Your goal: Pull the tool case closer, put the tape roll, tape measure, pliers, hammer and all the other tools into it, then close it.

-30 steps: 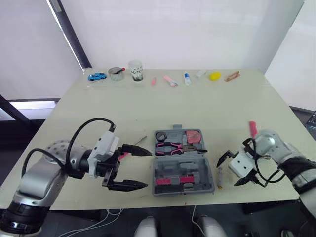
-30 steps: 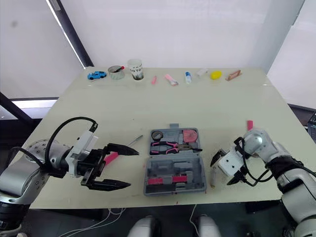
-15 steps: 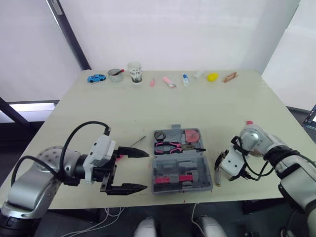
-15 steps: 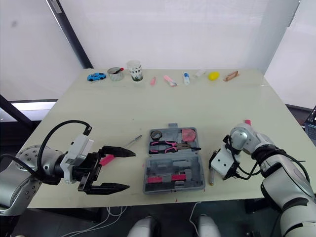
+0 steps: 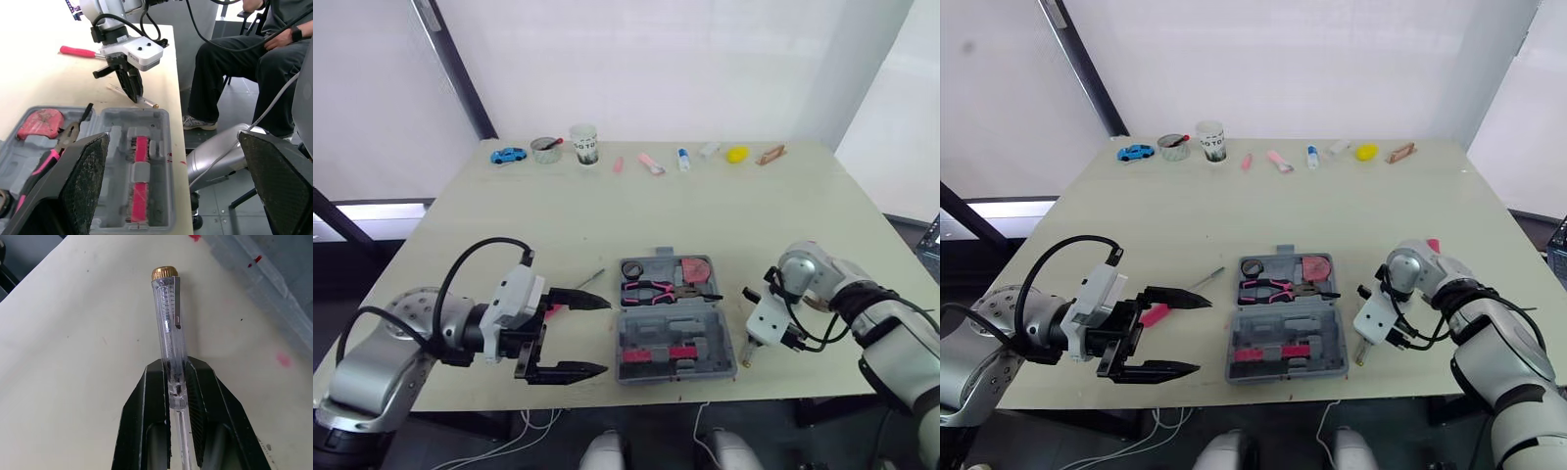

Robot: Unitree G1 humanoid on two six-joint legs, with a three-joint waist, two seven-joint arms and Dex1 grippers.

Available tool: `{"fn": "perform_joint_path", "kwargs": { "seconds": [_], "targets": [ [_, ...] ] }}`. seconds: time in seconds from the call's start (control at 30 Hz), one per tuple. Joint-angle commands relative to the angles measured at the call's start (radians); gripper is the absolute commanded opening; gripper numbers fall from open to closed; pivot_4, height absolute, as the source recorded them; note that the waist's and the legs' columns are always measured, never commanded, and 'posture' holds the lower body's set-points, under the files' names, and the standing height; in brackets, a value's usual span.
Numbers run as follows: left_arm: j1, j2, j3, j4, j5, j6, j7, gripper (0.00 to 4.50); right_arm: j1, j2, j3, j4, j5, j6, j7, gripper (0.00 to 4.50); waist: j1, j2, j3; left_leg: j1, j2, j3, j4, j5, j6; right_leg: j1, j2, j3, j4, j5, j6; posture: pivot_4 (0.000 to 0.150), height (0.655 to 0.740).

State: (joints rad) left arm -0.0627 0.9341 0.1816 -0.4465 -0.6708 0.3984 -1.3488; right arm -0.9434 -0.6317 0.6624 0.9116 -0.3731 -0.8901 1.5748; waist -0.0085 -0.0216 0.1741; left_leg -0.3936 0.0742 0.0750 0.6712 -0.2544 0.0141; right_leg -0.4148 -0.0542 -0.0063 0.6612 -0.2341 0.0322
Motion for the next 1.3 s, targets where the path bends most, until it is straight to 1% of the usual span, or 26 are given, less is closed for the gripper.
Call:
{"fn": "perform_joint_path", "kwargs": {
  "seconds": [0.03,0.13,0.2,0.3,0.37,0.43,0.5,0.6,0.67,0.73,0.8,0.93,1.07,1.2,1.3],
  "targets": [
    [-0.010,-0.005,-0.007,-0.006,-0.009,-0.011,-0.001,4.50,0.034,-0.122,0.031,-0.127,0.061,0.064,0.040,0.03,0.005,0.001,0.001,-0.002,0.000,0.000,0.000,0.000,0.000,-0.002,0.000,0.000,0.000,0.000,0.000,0.150,0.7400],
    [-0.009,-0.007,-0.008,-0.006,-0.010,-0.012,-0.002,4.50,0.081,-0.207,0.035,-0.286,0.146,0.148,0.040,0.03,-0.002,0.001,0.001,-0.004,0.000,0.000,0.000,0.000,0.000,-0.004,0.000,0.000,-0.001,0.000,0.000,0.150,0.7400],
    [-0.007,-0.007,-0.009,-0.006,-0.011,-0.012,-0.003,4.50,0.122,-0.250,0.003,-0.392,0.198,0.241,0.040,0.03,-0.010,0.002,0.001,-0.004,0.000,0.000,-0.002,0.000,0.000,-0.005,0.002,0.001,-0.001,0.000,0.001,0.150,0.7400],
    [-0.007,-0.007,-0.013,-0.007,-0.012,-0.011,-0.003,4.50,0.205,-0.304,-0.111,-0.571,0.158,0.563,-0.009,0.03,-0.009,0.002,0.001,-0.004,0.001,-0.001,-0.002,0.000,0.000,-0.005,0.003,0.002,0.000,0.000,0.001,0.150,0.7400],
    [-0.009,-0.006,-0.016,-0.006,-0.014,-0.010,-0.005,4.50,0.270,-0.352,-0.169,-0.693,0.196,0.739,0.007,0.03,-0.003,0.003,0.002,-0.004,0.001,-0.001,-0.002,0.000,0.000,-0.007,0.003,0.001,0.001,-0.001,0.000,0.150,0.7400],
    [-0.011,-0.002,-0.023,-0.004,-0.012,-0.010,-0.012,4.50,0.342,-0.356,-0.248,-0.807,0.263,0.957,-0.023,0.03,0.001,0.003,0.002,-0.005,0.001,0.000,-0.002,0.000,0.000,-0.007,0.003,0.001,0.000,-0.002,-0.002,0.150,0.7400],
    [-0.019,-0.001,-0.030,0.004,-0.008,-0.013,-0.019,4.50,0.396,-0.346,-0.311,-0.884,0.291,1.114,-0.077,0.03,0.001,0.003,0.002,-0.005,0.001,0.000,-0.001,0.000,0.000,-0.007,0.003,0.001,0.000,-0.001,-0.002,0.150,0.7400],
    [-0.044,-0.009,-0.048,0.014,-0.007,-0.013,-0.023,4.50,0.505,-0.301,-0.435,-1.019,0.368,1.455,-0.199,0.03,0.001,0.002,0.001,-0.005,0.001,0.000,-0.001,0.000,0.000,-0.007,0.003,0.001,0.000,-0.001,-0.001,0.150,0.7400],
    [-0.050,-0.011,-0.053,0.017,-0.008,-0.014,-0.026,4.50,0.553,-0.278,-0.485,-1.101,0.383,1.624,-0.279,0.03,0.002,0.002,0.001,-0.005,0.001,-0.001,-0.001,0.000,0.000,-0.007,0.003,0.001,0.001,-0.001,-0.001,0.150,0.7400],
    [-0.058,-0.014,-0.063,0.024,-0.002,-0.017,-0.028,4.50,0.603,-0.220,-0.545,-1.187,0.401,1.844,-0.381,0.03,0.002,0.002,0.001,-0.006,0.001,-0.001,-0.001,0.000,0.000,-0.007,0.003,0.001,0.001,-0.001,-0.001,0.150,0.7400],
    [-0.067,-0.019,-0.075,0.031,0.002,-0.021,-0.030,4.50,0.619,-0.139,-0.607,-1.240,0.418,2.038,-0.483,0.03,-0.002,0.002,0.001,-0.006,0.001,-0.001,-0.001,0.000,0.000,-0.007,0.003,0.001,0.000,-0.001,-0.001,0.150,0.7400],
    [-0.093,-0.028,-0.093,0.049,0.004,-0.029,-0.043,4.50,0.591,0.034,-0.701,-1.293,0.434,2.331,-0.660,0.03,-0.004,0.002,0.001,-0.006,0.001,-0.002,-0.002,0.000,0.000,-0.007,0.003,0.001,0.001,-0.001,-0.001,0.150,0.7400],
    [-0.111,-0.034,-0.113,0.061,0.007,-0.038,-0.060,4.50,0.557,0.152,-0.750,-1.261,0.434,2.450,-0.799,0.03,-0.004,0.002,0.001,-0.006,0.001,-0.002,-0.002,0.000,0.000,-0.007,0.003,0.001,0.000,-0.001,-0.001,0.150,0.7400],
    [-0.133,-0.048,-0.128,0.073,0.013,-0.045,-0.064,4.50,0.539,0.241,-0.796,-1.188,0.412,2.422,-0.953,0.03,-0.003,0.002,0.001,-0.007,0.000,-0.002,-0.002,0.000,0.000,-0.007,0.003,0.001,0.000,-0.001,-0.001,0.150,0.7400],
    [-0.142,-0.051,-0.134,0.083,0.016,-0.049,-0.068,4.50,0.534,0.273,-0.806,-1.166,0.412,2.381,-1.033,0.03,-0.004,0.002,0.001,-0.008,0.000,-0.002,-0.002,0.000,0.000,-0.008,0.004,0.002,-0.001,0.001,0.002,0.150,0.7400]
  ]
}}
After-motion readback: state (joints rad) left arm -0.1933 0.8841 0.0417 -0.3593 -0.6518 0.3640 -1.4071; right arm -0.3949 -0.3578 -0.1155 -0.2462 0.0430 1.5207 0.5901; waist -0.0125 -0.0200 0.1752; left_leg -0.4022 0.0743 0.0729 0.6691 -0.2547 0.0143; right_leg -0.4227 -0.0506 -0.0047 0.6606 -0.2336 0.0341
